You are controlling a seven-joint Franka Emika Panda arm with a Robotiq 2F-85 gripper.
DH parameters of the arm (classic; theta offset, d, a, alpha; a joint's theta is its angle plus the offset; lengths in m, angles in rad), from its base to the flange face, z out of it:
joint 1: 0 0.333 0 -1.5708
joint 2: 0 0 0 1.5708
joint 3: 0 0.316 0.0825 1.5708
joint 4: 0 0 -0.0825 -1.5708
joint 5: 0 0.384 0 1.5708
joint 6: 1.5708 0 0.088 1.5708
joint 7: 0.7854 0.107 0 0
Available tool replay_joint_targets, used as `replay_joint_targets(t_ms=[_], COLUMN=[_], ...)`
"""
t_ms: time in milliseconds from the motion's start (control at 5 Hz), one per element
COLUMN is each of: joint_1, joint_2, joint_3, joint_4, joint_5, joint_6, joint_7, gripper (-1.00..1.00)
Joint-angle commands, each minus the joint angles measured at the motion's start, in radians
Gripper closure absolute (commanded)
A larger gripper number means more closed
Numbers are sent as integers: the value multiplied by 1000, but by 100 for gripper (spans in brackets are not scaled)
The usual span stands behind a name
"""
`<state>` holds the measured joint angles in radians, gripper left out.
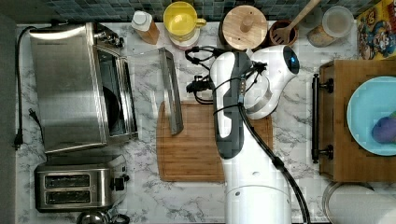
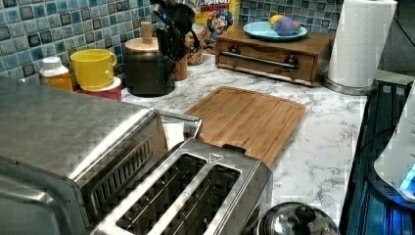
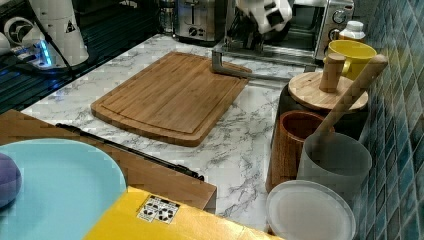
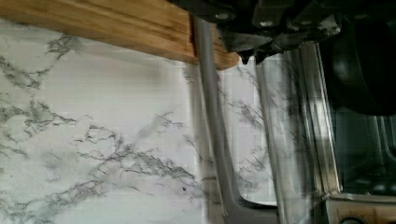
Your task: Close the oven.
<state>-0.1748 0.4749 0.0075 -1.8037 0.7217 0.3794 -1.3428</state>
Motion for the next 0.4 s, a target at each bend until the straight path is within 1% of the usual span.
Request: replay_joint_targets(t_ms=[200,400], joint_1=[21,34], joint_2=[32,65], joint_3=[69,84], joint_4=[176,168], joint_5=[75,61], joint_6=[20,59], joint_7=[-103,-98], gripper=[100,100])
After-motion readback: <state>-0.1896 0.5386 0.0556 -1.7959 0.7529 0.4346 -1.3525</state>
